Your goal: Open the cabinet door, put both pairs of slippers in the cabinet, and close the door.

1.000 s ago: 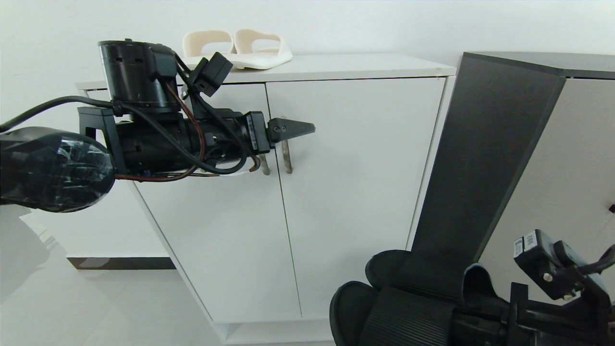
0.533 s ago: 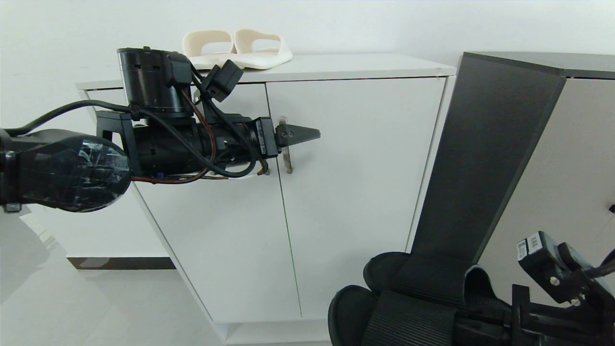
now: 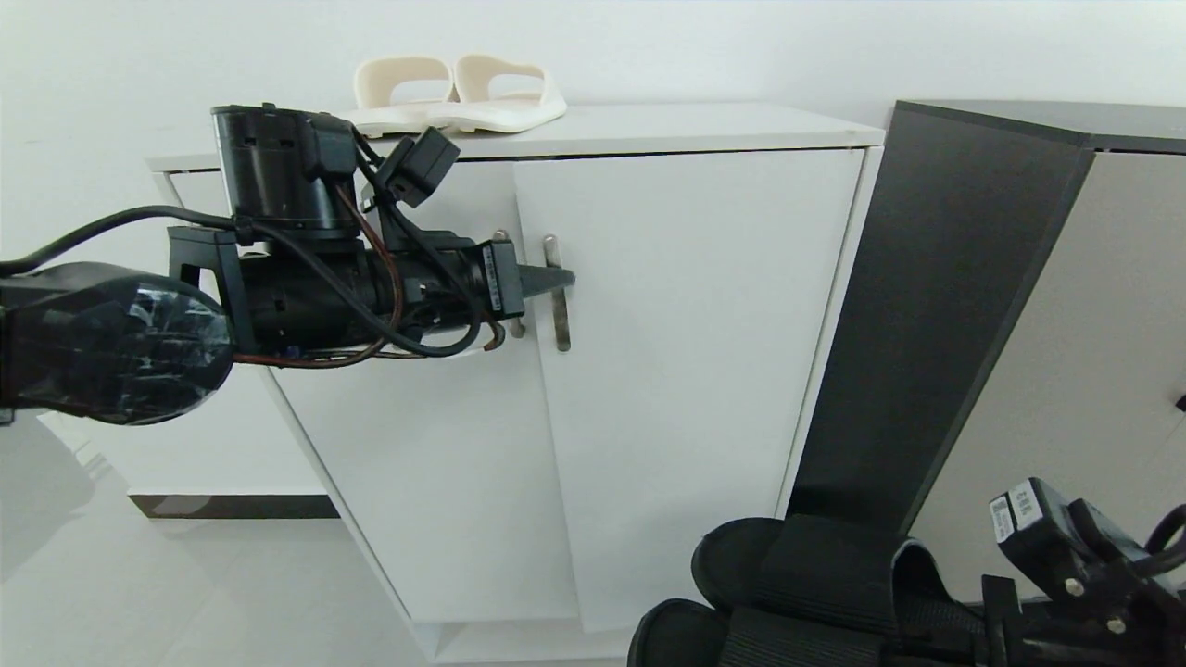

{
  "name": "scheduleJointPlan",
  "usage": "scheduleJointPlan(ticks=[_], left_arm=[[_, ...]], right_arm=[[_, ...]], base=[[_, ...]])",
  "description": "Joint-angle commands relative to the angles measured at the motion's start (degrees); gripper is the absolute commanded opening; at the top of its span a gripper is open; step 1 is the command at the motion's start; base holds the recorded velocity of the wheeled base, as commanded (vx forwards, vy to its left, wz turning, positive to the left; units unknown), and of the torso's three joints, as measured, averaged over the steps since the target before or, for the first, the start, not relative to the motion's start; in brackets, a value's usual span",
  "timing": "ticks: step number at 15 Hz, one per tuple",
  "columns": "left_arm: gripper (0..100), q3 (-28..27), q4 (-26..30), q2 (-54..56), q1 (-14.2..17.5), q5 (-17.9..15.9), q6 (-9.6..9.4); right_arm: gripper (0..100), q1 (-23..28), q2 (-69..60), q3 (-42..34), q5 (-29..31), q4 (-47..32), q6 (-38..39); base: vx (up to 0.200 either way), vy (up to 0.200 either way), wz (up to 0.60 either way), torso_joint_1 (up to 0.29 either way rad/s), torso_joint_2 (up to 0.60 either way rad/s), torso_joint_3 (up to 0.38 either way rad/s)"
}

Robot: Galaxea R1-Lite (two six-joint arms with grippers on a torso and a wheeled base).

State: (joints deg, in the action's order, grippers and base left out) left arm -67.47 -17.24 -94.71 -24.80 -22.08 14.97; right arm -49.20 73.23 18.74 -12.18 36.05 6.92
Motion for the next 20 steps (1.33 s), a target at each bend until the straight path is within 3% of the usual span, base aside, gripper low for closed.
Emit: scheduleJointPlan(ticks=[1,4,8,10,11,12,14,17,20], left_arm=[[0,6.2,0.1,6.7,-2.9,-0.2,-0.12],[0,13.8,0.1,14.8,-5.8,-0.2,-0.12],[0,19.9,0.3,25.1,-6.3,-0.2,0.32],[0,20.8,0.5,28.1,-5.4,0.2,1.55],[0,20.6,0.3,27.7,-1.8,0.5,3.66],[0,20.5,0.2,27.2,-0.5,0.4,4.37],[0,19.8,-4.3,20.6,1.0,0.3,4.37],[0,19.4,-15.8,11.9,1.1,0.5,4.37],[0,15.9,-15.3,9.0,1.0,0.5,4.45]], right_arm=[[0,0.0,-0.4,-0.7,-0.4,0.2,-0.9],[0,0.0,-1.0,-1.3,-3.6,0.2,-1.2],[0,0.0,-1.6,-1.6,-3.9,0.9,-1.4],[0,0.0,-1.7,-1.7,-4.0,0.9,-1.4],[0,0.0,-1.8,-1.9,-4.3,0.8,-1.6],[0,0.0,-1.8,-1.9,-4.5,0.8,-1.7],[0,0.0,-2.7,-1.9,-4.5,0.8,-2.5],[0,-0.1,-2.6,-2.0,-4.5,0.7,-2.6],[0,-0.2,-2.6,-2.2,-4.5,0.7,-2.6]], base=[[0.0,0.0,0.0,0.0,0.0,0.0],[0.0,0.0,0.0,0.0,0.0,0.0],[0.0,0.0,0.0,0.0,0.0,0.0],[0.0,0.0,0.0,0.0,0.0,0.0],[0.0,0.0,0.0,0.0,0.0,0.0],[0.0,0.0,0.0,0.0,0.0,0.0],[0.0,0.0,0.0,0.0,0.0,0.0],[0.0,0.0,0.0,0.0,0.0,0.0],[0.0,0.0,0.0,0.0,0.0,0.0]])
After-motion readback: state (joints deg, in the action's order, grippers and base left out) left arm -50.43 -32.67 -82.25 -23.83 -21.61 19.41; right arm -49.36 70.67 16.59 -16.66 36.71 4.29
